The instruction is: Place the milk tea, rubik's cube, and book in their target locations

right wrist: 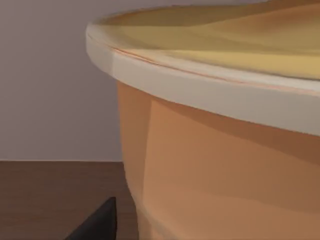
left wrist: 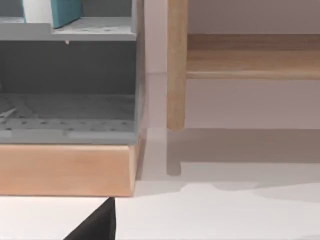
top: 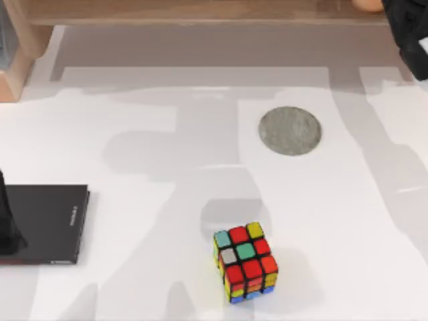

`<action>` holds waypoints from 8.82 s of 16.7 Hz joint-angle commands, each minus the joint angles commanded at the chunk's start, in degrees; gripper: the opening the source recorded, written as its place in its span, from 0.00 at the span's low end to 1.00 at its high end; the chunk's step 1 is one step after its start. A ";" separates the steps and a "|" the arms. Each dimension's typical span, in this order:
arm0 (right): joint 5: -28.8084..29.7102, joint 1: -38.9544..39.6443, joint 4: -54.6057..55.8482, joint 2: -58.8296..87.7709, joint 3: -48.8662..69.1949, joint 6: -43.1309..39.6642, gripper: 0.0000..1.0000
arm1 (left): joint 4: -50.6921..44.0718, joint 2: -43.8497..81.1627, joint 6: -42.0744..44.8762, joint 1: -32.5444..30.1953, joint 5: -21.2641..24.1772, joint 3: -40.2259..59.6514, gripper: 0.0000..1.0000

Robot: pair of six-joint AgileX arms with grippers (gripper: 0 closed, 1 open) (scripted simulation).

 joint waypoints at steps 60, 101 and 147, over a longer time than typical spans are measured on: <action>21.09 21.26 28.53 3.52 -25.16 0.13 0.00 | 0.00 0.00 0.00 0.00 0.00 0.00 1.00; 22.36 22.39 36.16 8.36 -27.92 0.08 1.00 | 0.00 0.00 0.00 0.00 0.00 0.00 1.00; -9.24 36.71 -99.07 -6.53 15.79 30.31 1.00 | 0.00 0.00 0.00 0.00 0.00 0.00 1.00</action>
